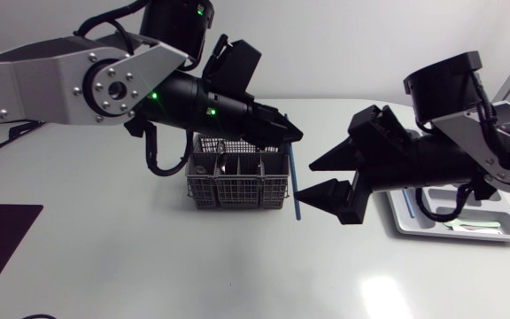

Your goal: Unload the cutlery basket into the drawer organizer.

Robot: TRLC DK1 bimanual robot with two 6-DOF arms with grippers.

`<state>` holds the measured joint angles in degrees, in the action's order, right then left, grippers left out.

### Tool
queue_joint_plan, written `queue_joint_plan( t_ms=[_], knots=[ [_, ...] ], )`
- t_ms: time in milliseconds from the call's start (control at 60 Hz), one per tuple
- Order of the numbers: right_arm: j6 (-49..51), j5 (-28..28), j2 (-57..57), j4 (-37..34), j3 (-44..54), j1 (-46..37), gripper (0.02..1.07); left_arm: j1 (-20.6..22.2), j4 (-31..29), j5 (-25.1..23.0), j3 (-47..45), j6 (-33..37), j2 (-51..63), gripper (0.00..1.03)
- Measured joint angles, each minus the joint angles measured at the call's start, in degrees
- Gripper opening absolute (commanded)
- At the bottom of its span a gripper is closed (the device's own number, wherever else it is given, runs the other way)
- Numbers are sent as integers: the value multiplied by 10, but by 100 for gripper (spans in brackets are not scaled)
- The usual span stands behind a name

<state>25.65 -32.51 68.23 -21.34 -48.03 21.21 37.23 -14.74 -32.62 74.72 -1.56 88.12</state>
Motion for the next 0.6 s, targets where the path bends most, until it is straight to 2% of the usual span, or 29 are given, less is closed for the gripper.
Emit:
queue_joint_plan(
  t_ms=[117, 300, 533, 600],
  knots=[
    [-15, 2, 17, 7, -9, 12, 66, 0, 0, -2, 0, -2, 1, 6],
    [-21, -7, 29, 8, -15, 14, 21, 0, 0, -2, 0, -2, 2, 6],
    [-23, -28, 35, 5, -15, 14, 7, 0, 2, -2, 0, -2, 2, 7],
    [-23, -30, 35, 4, -15, 16, 7, 0, 3, -2, 0, -2, 2, 12]
  ],
)
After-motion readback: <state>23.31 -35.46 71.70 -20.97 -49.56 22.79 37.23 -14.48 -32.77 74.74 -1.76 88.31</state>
